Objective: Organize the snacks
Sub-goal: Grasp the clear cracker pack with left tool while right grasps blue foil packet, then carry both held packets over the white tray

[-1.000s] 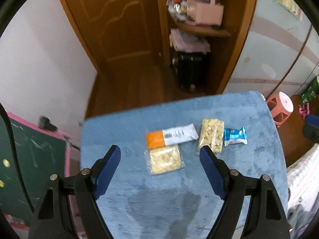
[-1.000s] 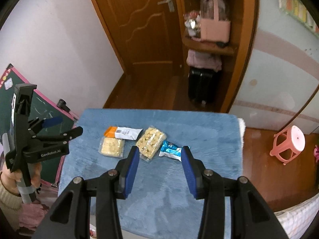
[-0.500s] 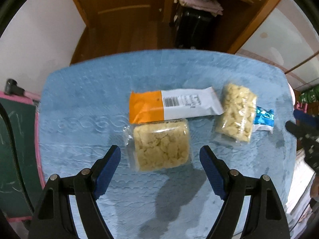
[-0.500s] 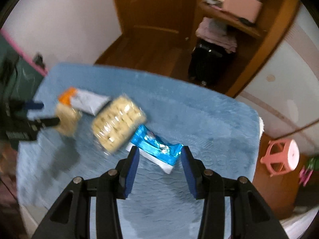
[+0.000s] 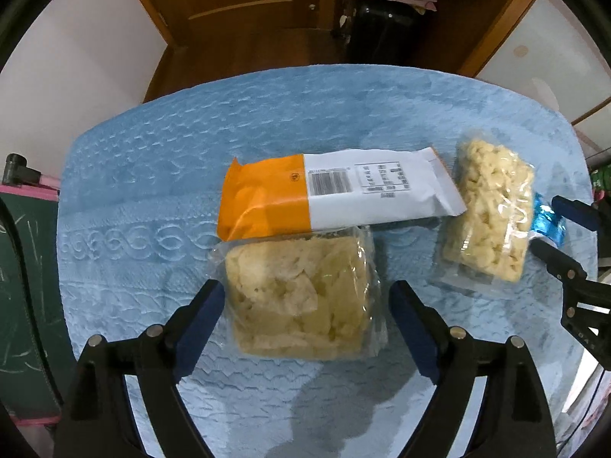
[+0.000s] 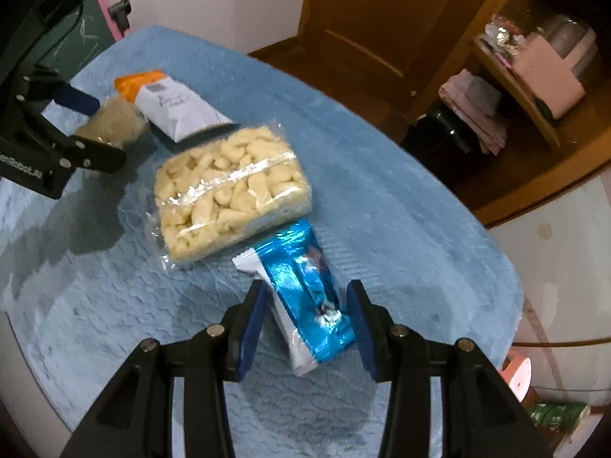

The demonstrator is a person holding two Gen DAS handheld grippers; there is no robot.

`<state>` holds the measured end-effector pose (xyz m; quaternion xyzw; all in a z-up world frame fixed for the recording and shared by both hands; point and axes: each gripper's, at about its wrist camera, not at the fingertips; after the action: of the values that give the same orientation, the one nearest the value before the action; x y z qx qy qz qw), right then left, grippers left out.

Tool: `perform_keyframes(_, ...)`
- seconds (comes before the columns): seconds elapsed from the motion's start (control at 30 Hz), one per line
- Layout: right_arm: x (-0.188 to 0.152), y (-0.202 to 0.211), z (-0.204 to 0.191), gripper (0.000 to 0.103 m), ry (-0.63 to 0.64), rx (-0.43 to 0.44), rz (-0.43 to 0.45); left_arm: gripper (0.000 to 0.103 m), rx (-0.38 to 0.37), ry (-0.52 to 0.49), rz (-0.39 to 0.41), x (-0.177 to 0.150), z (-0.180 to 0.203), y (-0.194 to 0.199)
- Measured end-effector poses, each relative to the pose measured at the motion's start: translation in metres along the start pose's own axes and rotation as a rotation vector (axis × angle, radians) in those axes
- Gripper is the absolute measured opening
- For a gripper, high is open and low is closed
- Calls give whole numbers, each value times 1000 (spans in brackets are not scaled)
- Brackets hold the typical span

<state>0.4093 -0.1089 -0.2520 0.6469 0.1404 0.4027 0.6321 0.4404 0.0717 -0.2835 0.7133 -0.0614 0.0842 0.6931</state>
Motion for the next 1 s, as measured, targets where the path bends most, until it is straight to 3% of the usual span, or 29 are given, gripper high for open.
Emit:
perform_keyframes(0.23,2,-9,11,45,-87,43,-7,87,2,66,-39,-2,-23,-18)
perform_keyframes(0.37,-3,-4,13,35,-140,42,-5,87,-50,129,-34,-5,-36,-21)
perform_keyframes(0.43,-9,0,10,35,-152,28,-2,79,-54,128,-24,-8,-39,-19)
perform_keyframes(0.5,-15,7,7,34,-167,25,6,58,-45,115,-5,-10,-44,-13)
perform_keyframes(0.57,-23,17,5,34,-189,31,19,52,-48,114,10,-14,-41,-5)
perform_keyframes(0.77,-47,69,0,34,-274,39,87,48,-81,95,99,-33,-36,47)
perform_keyframes(1.0,-80,161,-14,34,-410,84,217,48,-131,-8,208,-76,-15,154)
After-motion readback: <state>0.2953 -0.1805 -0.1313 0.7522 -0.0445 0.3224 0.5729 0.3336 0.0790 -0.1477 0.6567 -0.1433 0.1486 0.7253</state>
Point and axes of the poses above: each gripper's, at about its wrist camera, not at the fingertips, and y roughly against the way its jaws point, z to its right, x to its top, and after that the axes turned 5 degrees about z, right-handed
